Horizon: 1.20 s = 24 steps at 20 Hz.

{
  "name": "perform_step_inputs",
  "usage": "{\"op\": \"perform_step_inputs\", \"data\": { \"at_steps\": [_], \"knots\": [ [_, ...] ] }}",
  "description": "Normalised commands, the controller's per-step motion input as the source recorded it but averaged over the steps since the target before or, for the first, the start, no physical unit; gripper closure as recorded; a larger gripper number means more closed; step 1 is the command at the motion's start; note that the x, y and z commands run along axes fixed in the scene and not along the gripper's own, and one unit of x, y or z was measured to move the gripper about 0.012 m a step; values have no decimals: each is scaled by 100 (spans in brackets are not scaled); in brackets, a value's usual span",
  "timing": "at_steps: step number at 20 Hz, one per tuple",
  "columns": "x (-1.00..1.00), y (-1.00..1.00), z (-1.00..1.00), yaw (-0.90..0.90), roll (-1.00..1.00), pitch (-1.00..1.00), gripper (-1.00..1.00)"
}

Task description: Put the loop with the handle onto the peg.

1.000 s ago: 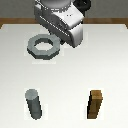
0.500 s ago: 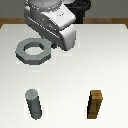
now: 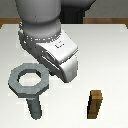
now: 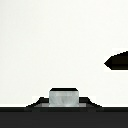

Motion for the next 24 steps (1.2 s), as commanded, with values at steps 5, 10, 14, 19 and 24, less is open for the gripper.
{"op": "perform_step_inputs", "data": {
  "at_steps": [5, 10, 14, 19, 24],
  "knots": [
    [0, 0, -20, 0, 0, 0, 100],
    [0, 0, -80, 0, 0, 0, 100],
    [-50, 0, 0, 0, 0, 0, 100],
    [-60, 0, -30, 0, 0, 0, 100],
    [0, 0, -80, 0, 0, 0, 100]
  ]
}}
